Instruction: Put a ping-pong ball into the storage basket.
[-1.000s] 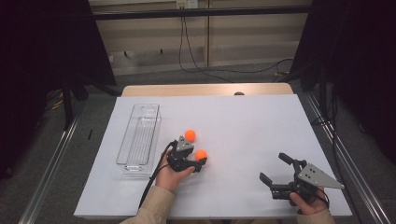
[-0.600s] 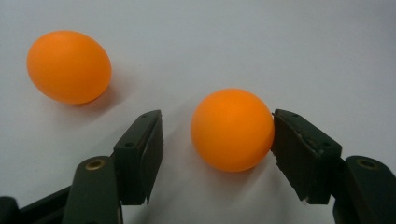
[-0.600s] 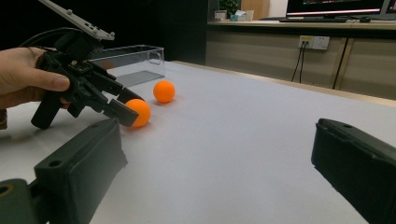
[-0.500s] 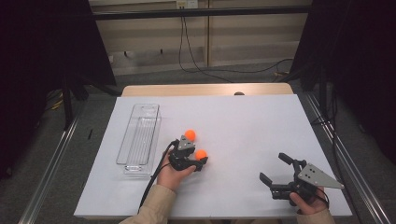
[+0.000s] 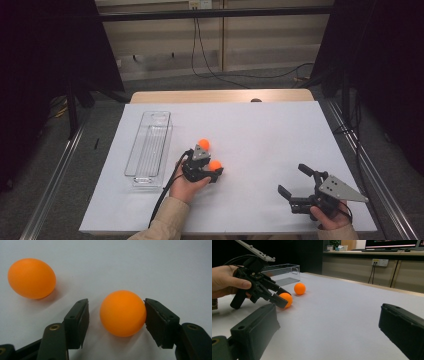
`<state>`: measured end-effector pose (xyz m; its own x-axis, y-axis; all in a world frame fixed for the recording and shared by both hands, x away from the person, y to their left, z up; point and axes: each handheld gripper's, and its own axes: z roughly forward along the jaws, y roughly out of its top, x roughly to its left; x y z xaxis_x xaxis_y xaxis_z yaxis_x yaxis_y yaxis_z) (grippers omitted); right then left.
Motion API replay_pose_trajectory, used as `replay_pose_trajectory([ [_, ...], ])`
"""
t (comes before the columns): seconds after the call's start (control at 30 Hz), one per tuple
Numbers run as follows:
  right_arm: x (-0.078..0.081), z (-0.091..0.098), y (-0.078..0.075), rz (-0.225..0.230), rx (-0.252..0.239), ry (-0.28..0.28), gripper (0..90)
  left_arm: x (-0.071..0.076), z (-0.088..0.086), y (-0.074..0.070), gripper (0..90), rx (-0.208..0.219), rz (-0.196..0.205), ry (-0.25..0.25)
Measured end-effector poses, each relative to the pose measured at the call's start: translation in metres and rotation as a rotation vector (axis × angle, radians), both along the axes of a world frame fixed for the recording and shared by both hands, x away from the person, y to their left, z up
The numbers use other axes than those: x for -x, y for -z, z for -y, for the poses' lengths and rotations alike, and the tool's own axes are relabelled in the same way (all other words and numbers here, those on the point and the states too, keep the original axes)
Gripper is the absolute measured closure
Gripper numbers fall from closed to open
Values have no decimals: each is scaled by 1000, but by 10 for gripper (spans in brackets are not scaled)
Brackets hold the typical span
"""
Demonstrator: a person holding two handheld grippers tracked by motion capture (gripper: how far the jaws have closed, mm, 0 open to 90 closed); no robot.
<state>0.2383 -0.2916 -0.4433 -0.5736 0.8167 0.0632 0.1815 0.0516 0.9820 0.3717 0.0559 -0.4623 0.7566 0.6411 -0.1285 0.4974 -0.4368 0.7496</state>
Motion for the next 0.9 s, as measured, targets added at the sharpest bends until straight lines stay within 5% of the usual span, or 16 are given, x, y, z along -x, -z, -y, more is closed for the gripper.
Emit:
replay_pose_trajectory([
  [0.9,1,1,0,-1,4,1,19,-1,2,1,427,9,-7,11],
])
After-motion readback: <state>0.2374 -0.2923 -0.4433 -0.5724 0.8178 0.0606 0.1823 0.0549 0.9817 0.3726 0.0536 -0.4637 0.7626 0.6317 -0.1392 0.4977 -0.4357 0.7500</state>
